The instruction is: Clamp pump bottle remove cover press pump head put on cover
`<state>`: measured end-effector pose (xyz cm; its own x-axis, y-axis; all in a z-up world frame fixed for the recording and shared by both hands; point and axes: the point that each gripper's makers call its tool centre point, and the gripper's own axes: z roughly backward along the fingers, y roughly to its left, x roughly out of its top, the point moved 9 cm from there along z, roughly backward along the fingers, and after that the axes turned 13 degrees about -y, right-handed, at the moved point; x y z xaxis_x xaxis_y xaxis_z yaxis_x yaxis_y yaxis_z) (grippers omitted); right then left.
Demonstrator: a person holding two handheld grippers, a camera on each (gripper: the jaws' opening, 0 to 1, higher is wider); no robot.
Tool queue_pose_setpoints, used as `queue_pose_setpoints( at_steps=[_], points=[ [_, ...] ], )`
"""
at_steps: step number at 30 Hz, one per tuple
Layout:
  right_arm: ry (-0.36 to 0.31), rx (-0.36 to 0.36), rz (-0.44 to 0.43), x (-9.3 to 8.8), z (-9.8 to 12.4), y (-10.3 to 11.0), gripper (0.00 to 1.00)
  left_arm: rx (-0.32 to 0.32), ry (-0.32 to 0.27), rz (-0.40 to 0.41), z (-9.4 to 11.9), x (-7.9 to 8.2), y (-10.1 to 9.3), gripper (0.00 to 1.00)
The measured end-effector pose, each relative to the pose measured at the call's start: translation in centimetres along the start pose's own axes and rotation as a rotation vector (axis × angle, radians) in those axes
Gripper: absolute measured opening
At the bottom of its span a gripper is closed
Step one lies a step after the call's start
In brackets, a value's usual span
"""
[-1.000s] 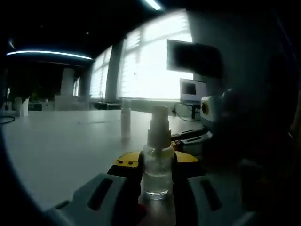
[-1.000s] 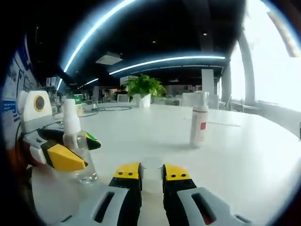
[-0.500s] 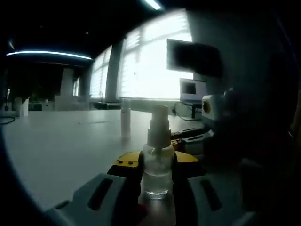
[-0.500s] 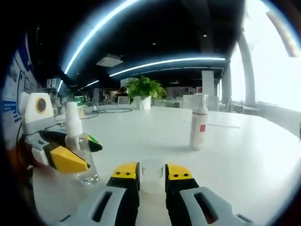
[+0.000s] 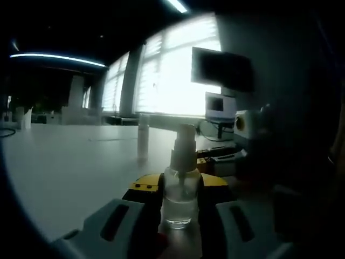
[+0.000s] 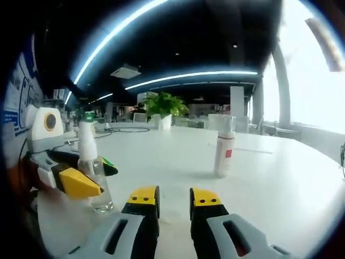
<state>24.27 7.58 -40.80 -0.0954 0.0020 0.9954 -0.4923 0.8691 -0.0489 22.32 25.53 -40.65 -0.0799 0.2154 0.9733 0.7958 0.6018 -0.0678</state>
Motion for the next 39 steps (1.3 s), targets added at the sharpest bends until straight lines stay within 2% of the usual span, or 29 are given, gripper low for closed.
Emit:
queue_pose_setpoints(
  at_steps=[13, 18, 21, 25, 33, 39],
  points=[
    [-0.047, 0.008, 0.024, 1.8, 2.1, 0.1, 0.17, 0.01, -0.003, -0.021, -0.1, 0.0, 0.0, 0.16],
    [-0.065, -0.002, 0.025, 2.3, 2.9, -0.4, 0.11, 0.007, -0.002, -0.023, -0.1, 0.0, 0.0, 0.16],
    [-0.066, -0.013, 0.02, 2.2, 3.2, -0.8, 0.1, 0.006, -0.002, -0.026, -0.1, 0.0, 0.0, 0.16],
    [-0.056, -0.032, -0.004, 1.9, 3.9, -1.5, 0.0, 0.001, -0.002, -0.024, -0.1, 0.0, 0.0, 0.16],
    [-0.05, -0.043, -0.02, 1.2, 4.7, -2.4, 0.0, 0.001, -0.001, -0.028, -0.1, 0.0, 0.0, 0.16],
    [-0.053, -0.035, -0.03, 1.0, 5.2, -2.3, 0.0, -0.003, 0.0, -0.034, -0.2, 0.0, -0.2, 0.16]
  ],
)
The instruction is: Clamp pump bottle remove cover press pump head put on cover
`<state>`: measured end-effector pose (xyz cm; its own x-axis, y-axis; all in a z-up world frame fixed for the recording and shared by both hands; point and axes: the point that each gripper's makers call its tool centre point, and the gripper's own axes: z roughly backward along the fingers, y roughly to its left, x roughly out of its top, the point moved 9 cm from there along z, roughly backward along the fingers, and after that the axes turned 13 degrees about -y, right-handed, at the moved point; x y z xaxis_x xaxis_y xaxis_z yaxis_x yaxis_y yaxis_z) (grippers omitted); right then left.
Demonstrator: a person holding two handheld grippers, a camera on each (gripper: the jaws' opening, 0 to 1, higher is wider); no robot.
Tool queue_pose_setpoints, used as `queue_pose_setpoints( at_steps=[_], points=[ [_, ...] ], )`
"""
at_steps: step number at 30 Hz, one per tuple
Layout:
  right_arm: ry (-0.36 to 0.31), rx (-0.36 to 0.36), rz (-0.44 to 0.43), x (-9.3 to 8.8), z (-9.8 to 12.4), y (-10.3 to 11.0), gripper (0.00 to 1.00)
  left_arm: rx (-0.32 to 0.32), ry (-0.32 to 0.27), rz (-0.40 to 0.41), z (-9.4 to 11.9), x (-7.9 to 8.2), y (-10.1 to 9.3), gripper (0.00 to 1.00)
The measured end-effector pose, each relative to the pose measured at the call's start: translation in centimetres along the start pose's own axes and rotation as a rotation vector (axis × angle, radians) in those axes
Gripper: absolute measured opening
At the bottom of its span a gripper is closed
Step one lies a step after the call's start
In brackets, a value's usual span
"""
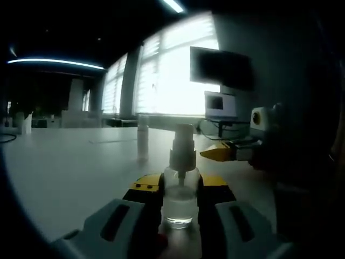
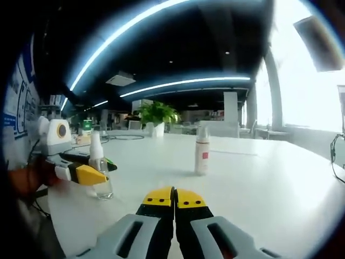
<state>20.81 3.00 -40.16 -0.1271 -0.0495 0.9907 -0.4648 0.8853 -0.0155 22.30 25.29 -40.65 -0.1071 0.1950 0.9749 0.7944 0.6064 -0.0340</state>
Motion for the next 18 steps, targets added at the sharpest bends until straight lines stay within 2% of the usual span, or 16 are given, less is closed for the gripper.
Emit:
queue_pose_setpoints(
  at_steps=[7, 12, 17, 18],
  points=[
    [0.021, 0.0, 0.016, -0.63, 0.54, -0.38, 0.0, -0.001, 0.0, -0.003, 0.02, 0.02, -0.02, 0.16],
    [0.004, 0.014, -0.01, -0.41, 0.61, -0.39, 0.0, -0.002, 0.002, -0.007, 0.03, 0.0, -0.09, 0.16],
    [0.01, 0.035, -0.024, -1.01, 0.87, -0.57, 0.0, -0.001, 0.005, -0.008, 0.04, -0.03, -0.06, 0.16],
    [-0.003, 0.029, -0.048, -0.93, 0.9, -0.68, 0.0, -0.001, 0.005, -0.008, 0.03, -0.03, -0.06, 0.16]
  ],
)
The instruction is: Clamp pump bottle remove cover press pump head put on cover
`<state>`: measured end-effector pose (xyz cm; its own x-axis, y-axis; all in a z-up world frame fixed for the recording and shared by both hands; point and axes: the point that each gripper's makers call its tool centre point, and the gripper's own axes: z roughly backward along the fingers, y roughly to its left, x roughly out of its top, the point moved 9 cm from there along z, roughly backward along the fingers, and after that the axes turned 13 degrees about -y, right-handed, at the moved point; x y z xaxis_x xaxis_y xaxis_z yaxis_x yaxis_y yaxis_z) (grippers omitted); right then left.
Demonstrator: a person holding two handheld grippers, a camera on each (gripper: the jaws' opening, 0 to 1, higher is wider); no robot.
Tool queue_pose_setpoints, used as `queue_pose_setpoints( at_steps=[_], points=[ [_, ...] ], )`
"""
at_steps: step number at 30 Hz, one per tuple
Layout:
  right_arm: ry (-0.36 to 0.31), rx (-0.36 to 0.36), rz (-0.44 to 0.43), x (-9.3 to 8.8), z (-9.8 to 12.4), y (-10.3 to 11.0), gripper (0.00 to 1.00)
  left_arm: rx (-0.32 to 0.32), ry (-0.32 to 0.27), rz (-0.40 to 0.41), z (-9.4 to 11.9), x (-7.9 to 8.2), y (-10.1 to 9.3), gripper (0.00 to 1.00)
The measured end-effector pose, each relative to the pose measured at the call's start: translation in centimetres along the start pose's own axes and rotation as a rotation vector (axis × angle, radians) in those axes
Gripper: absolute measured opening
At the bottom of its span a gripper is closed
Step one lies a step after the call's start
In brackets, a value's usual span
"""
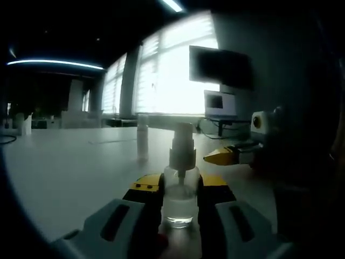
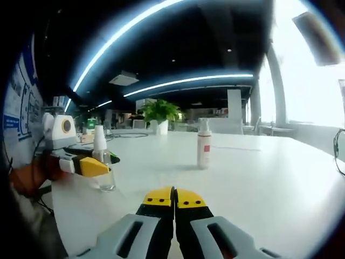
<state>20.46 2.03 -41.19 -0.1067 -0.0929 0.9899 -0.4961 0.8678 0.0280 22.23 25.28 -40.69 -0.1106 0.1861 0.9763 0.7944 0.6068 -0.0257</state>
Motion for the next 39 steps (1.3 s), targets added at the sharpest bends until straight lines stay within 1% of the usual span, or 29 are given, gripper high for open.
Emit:
queue_pose_setpoints(
  at_steps=[4, 9, 15, 20, 29, 39],
  points=[
    [0.002, -0.003, -0.024, -0.02, 0.15, 0.07, 0.0, 0.0, 0.001, -0.002, -0.01, -0.01, -0.01, 0.16],
    [0.008, 0.015, 0.02, -0.19, -0.07, 0.2, 0.0, -0.003, 0.002, -0.005, 0.04, -0.03, 0.01, 0.16],
    [0.01, 0.03, -0.007, -0.21, -0.16, 0.03, 0.0, -0.006, 0.006, -0.012, 0.0, -0.05, -0.18, 0.16],
    [0.001, 0.023, -0.021, -0.16, -0.11, -0.11, 0.0, -0.006, 0.011, -0.018, -0.02, -0.11, -0.13, 0.16],
    [0.007, 0.027, -0.009, -0.2, -0.17, -0.05, 0.0, -0.006, 0.015, -0.022, -0.1, -0.15, -0.24, 0.16],
    [0.009, 0.035, 0.036, -0.25, -0.17, 0.14, 0.0, -0.005, 0.018, -0.021, -0.1, -0.21, -0.13, 0.16]
  ],
)
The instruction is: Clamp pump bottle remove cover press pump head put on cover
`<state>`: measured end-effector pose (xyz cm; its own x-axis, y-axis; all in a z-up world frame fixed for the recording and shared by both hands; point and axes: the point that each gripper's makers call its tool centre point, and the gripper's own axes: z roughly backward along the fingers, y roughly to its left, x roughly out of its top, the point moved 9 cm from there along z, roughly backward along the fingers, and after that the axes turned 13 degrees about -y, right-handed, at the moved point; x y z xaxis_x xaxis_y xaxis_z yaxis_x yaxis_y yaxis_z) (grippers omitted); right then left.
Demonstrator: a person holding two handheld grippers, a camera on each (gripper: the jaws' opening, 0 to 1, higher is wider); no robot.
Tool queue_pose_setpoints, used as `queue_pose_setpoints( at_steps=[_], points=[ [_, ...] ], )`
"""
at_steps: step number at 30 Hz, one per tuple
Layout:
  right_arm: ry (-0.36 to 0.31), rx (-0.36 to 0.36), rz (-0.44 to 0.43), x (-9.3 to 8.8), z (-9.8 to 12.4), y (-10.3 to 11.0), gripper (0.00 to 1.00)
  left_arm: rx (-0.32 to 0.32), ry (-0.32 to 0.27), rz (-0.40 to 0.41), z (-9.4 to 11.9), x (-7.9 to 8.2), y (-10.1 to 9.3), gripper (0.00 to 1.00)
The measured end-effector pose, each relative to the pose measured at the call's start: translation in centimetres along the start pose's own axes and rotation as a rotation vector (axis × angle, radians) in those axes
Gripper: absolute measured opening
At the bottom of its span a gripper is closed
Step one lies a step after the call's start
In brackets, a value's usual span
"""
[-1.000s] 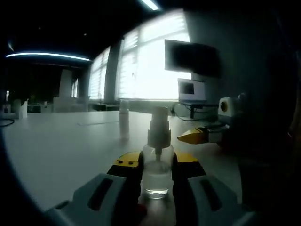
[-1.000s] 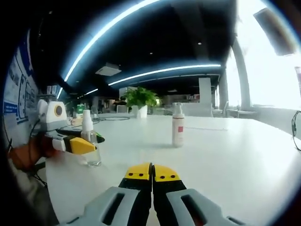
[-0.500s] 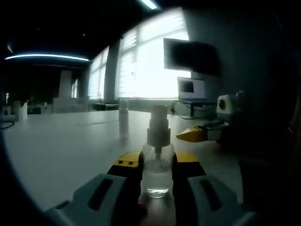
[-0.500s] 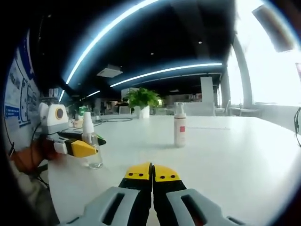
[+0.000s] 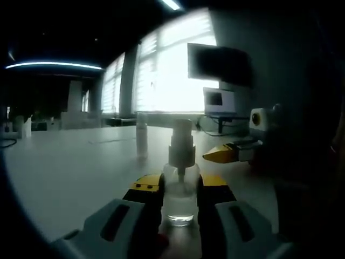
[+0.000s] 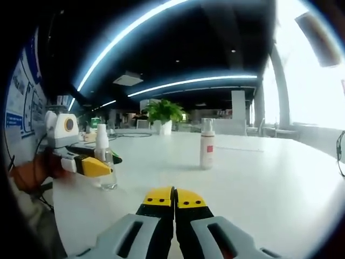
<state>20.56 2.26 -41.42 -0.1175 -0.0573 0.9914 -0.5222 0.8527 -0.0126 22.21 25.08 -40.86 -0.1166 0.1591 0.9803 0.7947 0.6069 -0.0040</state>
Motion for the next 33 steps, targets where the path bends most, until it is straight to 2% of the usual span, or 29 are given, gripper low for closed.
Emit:
queue_pose_setpoints(
  at_steps=[33],
  points=[
    [0.01, -0.015, 0.029, -0.04, 0.06, 0.19, 0.0, 0.002, 0.004, -0.006, 0.1, -0.02, 0.06, 0.16]
  ],
)
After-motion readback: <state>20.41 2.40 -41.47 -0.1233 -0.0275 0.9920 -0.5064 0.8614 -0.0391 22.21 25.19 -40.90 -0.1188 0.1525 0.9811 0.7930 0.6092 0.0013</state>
